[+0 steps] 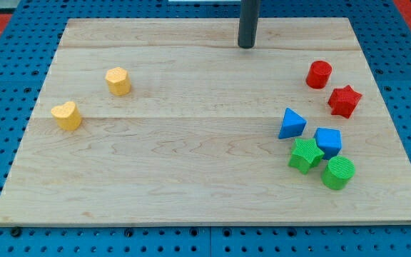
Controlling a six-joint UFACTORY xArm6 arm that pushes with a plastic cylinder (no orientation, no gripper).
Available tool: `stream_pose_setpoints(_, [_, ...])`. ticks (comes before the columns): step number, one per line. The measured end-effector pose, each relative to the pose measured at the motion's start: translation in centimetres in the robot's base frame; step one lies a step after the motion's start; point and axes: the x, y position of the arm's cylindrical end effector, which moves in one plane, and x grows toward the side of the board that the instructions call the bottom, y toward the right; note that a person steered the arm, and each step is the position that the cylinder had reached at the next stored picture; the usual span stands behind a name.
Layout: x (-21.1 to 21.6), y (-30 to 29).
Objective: Slide the red circle diagonally top left to the green star
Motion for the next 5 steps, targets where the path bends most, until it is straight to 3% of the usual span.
stream_pose_setpoints(2, [0.0, 2.2])
stream_pose_setpoints(3, [-1.2, 11.7])
stream_pose_setpoints(4, [0.3, 19.4])
stream_pose_setpoints(5, [7.0, 18.4])
